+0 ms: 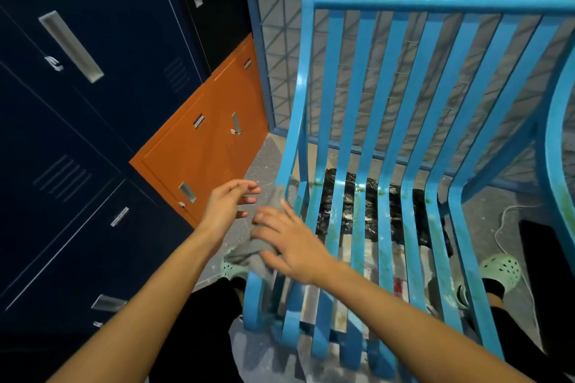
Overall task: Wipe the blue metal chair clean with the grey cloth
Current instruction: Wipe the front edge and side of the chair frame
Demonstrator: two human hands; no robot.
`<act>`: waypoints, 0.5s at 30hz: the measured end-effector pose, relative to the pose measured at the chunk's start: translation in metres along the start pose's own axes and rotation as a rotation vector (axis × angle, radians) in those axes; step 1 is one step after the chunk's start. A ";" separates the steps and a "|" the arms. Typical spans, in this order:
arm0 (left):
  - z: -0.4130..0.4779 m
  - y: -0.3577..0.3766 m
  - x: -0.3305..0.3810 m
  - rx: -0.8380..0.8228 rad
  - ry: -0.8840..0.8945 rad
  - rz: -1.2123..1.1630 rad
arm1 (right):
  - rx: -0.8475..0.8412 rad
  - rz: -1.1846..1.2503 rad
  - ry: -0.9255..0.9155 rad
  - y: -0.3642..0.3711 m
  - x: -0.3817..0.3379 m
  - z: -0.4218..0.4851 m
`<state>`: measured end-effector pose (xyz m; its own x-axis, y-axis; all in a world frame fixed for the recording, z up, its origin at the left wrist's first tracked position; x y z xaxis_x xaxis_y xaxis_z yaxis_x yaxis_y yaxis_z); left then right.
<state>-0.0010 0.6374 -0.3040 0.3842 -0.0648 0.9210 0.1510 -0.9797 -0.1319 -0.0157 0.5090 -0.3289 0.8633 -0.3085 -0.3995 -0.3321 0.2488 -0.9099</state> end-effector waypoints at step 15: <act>0.126 0.048 0.092 0.160 0.313 0.171 | -0.042 -0.682 0.008 -0.141 0.210 0.129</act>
<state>0.1569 0.6082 -0.2718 0.1232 -0.3037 0.9448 0.2587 -0.9093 -0.3261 0.2613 0.5277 -0.2704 0.8818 -0.3904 0.2645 0.2711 -0.0393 -0.9617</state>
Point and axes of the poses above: each hand's wrist, its own z-axis towards the middle knuckle, its own y-axis out of the palm, x = y × z, the point moved 8 cm from there along z, towards the middle knuckle, and after that the axes turned 13 degrees about -x, right-handed, at the moved point
